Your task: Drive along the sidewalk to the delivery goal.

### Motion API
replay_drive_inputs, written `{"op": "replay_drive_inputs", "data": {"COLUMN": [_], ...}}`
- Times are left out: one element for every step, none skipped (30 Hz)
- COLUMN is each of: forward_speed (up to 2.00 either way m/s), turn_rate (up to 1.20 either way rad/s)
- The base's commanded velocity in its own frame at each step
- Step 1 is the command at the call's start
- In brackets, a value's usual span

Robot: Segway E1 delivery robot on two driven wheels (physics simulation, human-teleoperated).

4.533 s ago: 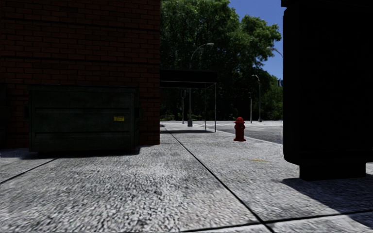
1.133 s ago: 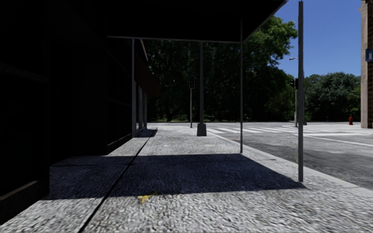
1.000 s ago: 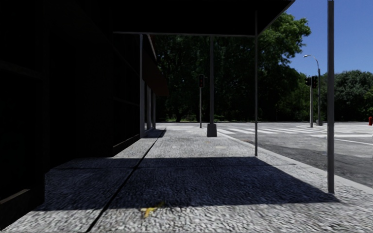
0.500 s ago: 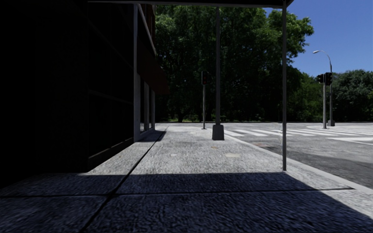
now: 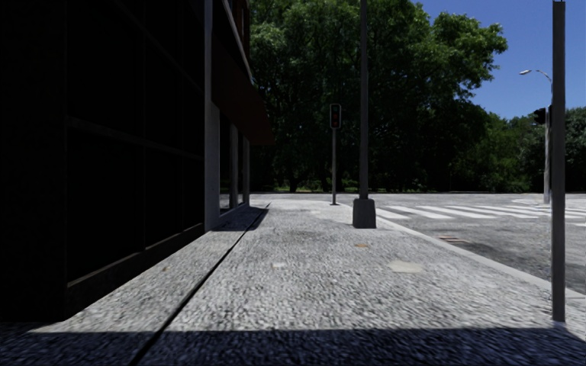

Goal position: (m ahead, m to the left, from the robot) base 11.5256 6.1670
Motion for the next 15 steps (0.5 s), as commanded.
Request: {"op": "replay_drive_inputs", "data": {"forward_speed": [2.0,2.0,2.0,2.0,2.0,2.0,2.0,2.0,2.0,2.0,2.0,2.0,2.0,2.0,2.0], "turn_rate": [0.0,0.0,0.0,0.0,0.0,0.0,0.0,0.0,0.18,0.54,0.58,0.51,0.03,0.0,0.0]}}
